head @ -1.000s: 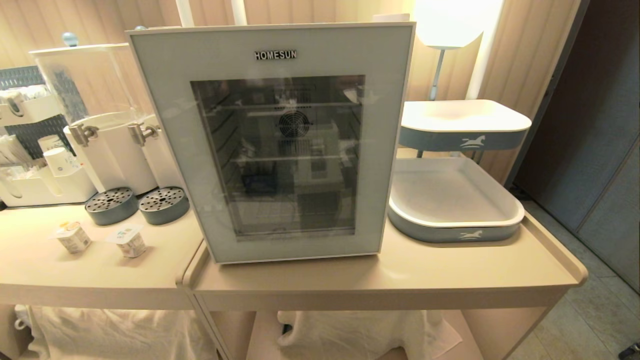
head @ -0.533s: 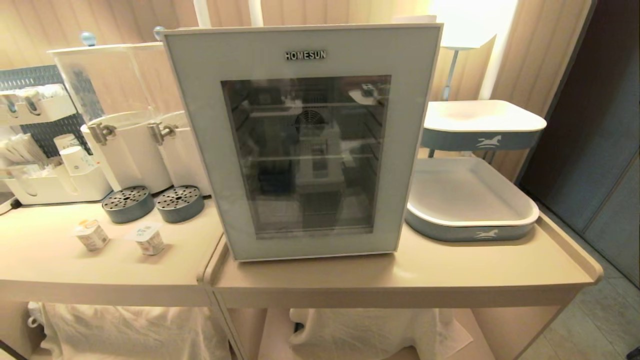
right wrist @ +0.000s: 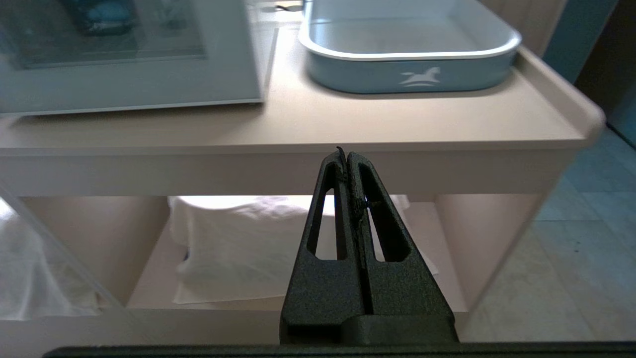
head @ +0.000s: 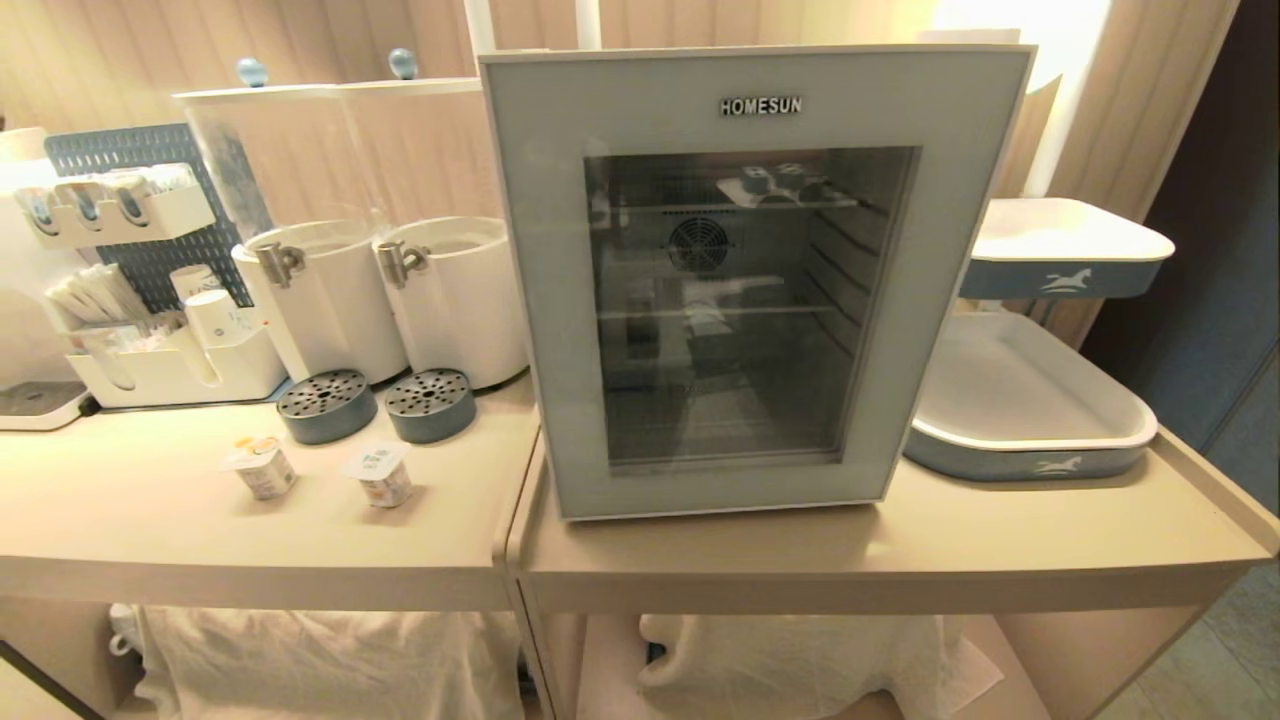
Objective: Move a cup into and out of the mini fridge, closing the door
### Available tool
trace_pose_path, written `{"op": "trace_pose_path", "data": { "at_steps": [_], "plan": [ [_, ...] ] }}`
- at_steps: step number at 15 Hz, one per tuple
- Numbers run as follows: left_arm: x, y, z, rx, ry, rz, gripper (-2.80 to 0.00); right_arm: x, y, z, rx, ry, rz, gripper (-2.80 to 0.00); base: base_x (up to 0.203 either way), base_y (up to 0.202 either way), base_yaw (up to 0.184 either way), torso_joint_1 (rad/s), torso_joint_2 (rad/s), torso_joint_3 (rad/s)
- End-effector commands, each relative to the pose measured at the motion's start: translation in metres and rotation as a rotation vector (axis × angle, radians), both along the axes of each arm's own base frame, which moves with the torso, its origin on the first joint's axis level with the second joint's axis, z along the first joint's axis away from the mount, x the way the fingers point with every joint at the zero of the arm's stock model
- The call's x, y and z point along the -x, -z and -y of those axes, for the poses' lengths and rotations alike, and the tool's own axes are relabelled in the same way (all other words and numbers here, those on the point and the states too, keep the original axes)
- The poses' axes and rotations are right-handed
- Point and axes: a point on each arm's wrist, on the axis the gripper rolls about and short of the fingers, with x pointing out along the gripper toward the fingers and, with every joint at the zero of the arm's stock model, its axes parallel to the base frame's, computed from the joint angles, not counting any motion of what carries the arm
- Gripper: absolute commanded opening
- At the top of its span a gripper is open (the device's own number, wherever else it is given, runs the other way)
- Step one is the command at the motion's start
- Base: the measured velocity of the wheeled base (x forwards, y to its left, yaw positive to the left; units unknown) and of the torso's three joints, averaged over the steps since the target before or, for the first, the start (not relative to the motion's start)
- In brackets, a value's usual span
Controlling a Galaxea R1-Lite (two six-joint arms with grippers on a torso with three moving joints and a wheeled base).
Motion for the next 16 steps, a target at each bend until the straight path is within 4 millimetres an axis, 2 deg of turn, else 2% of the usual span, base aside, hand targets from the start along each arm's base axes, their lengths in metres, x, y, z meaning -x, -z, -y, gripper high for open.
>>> {"op": "trace_pose_path", "data": {
  "at_steps": [1, 10, 16],
  "plan": [
    [0.0, 0.0, 0.0, 0.0, -0.001, 0.0, -2.8, 0.0, -0.0001, 0.0, 0.0, 0.0, 0.001, -2.8, 0.0, 0.194, 0.002, 0.007, 0.0, 0.002],
    [0.0, 0.0, 0.0, 0.0, 0.0, 0.0, -2.8, -0.0002, 0.0, 0.0, -0.004, 0.0, 0.001, -2.8, -0.007, 0.193, 0.001, 0.001, 0.0, 0.003],
    [0.0, 0.0, 0.0, 0.0, 0.0, 0.0, -2.8, -0.0002, 0.0, 0.0, -0.011, 0.001, 0.001, -2.8, -0.158, 0.161, 0.0, 0.002, 0.0, 0.003]
  ]
}}
